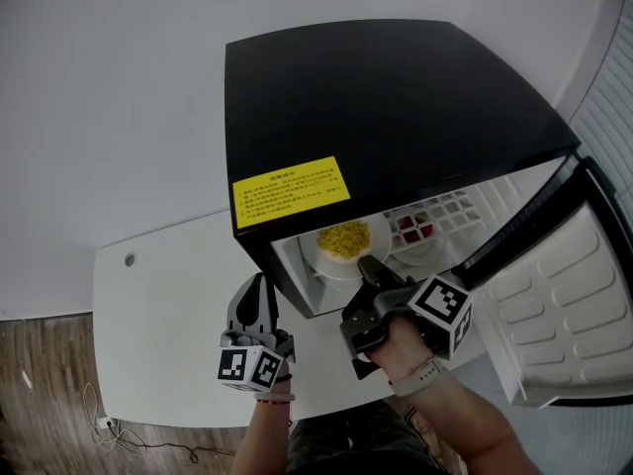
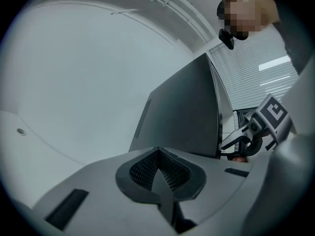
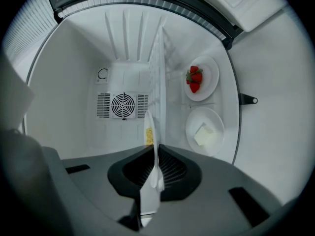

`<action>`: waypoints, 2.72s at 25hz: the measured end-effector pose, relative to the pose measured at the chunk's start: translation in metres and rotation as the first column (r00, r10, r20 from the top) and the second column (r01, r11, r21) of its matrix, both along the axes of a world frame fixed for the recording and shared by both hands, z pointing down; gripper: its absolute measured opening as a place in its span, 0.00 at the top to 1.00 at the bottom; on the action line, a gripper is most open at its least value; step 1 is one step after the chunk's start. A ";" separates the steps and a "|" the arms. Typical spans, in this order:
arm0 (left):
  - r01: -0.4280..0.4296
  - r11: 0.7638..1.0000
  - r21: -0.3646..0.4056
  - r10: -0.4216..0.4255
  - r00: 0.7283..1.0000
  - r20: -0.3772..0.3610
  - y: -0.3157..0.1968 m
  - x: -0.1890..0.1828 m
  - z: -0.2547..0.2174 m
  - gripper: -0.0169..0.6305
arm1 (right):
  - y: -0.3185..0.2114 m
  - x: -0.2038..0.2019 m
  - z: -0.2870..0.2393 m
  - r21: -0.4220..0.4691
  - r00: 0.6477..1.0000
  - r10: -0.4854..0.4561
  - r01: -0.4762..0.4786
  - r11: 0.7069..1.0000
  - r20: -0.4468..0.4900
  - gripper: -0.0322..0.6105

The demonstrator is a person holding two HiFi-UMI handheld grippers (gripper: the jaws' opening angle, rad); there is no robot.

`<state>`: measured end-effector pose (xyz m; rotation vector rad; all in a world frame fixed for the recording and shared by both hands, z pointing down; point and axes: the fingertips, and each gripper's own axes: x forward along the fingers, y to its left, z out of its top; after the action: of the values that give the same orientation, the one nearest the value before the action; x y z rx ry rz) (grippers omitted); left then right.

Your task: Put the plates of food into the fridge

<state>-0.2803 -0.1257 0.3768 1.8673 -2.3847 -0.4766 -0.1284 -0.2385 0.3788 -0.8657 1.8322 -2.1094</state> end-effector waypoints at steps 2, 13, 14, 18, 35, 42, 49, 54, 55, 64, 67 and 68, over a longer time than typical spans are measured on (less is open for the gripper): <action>-0.005 1.000 0.007 0.005 1.000 0.003 0.000 0.001 0.000 0.96 | 0.000 0.000 0.000 0.005 1.000 -0.016 0.016 1.000 -0.002 0.93; -0.032 0.999 -0.002 0.032 0.999 -0.001 -0.005 0.011 -0.001 0.96 | 0.013 -0.007 -0.012 0.163 0.992 -0.130 0.127 0.979 0.008 0.74; -0.034 0.999 -0.004 0.034 0.999 0.000 -0.005 0.011 -0.001 0.96 | 0.015 -0.007 -0.014 0.178 0.991 -0.136 0.132 0.975 0.014 0.74; -0.049 0.999 -0.010 0.049 0.999 0.002 -0.005 0.011 -0.003 0.96 | 0.021 0.001 -0.022 0.252 0.991 -0.136 0.129 0.959 0.010 0.74; -0.151 0.989 0.003 0.150 0.987 0.052 0.019 0.017 -0.015 0.96 | 0.069 0.078 -0.007 0.762 0.877 0.003 0.415 0.498 -0.480 0.94; -0.107 0.994 -0.018 0.108 0.991 0.084 0.057 0.032 -0.020 0.96 | 0.068 0.108 -0.014 0.804 0.801 0.142 0.541 0.244 -0.582 0.94; -0.062 0.998 -0.014 0.063 0.994 0.093 0.090 0.061 -0.024 0.96 | 0.075 0.143 -0.020 0.805 0.792 0.158 0.562 0.190 -0.590 0.94; -0.064 0.998 -0.028 0.067 0.992 0.108 0.109 0.088 -0.021 0.96 | 0.087 0.166 -0.020 0.806 0.791 0.165 0.561 0.189 -0.589 0.94; -0.064 0.997 -0.032 0.067 0.992 0.105 0.111 0.094 -0.020 0.96 | 0.089 0.171 -0.020 0.807 0.791 0.169 0.560 0.188 -0.588 0.94; -0.079 0.996 -0.034 0.082 0.992 0.098 0.121 0.131 -0.016 0.96 | 0.103 0.205 -0.021 0.803 0.776 0.206 0.574 0.161 -0.596 0.94; -0.084 0.995 -0.045 0.088 0.992 0.094 0.123 0.138 -0.017 0.96 | 0.107 0.208 -0.023 0.799 0.763 0.240 0.588 0.127 -0.600 0.94; -0.086 0.995 -0.047 0.090 0.991 0.095 0.124 0.139 -0.017 0.96 | 0.109 0.209 -0.024 0.798 0.760 0.252 0.592 0.112 -0.599 0.94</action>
<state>-0.1409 -0.0022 0.3593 2.0103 -2.3384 -0.3325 0.0805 -0.1293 0.3547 -0.8929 3.0666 0.0211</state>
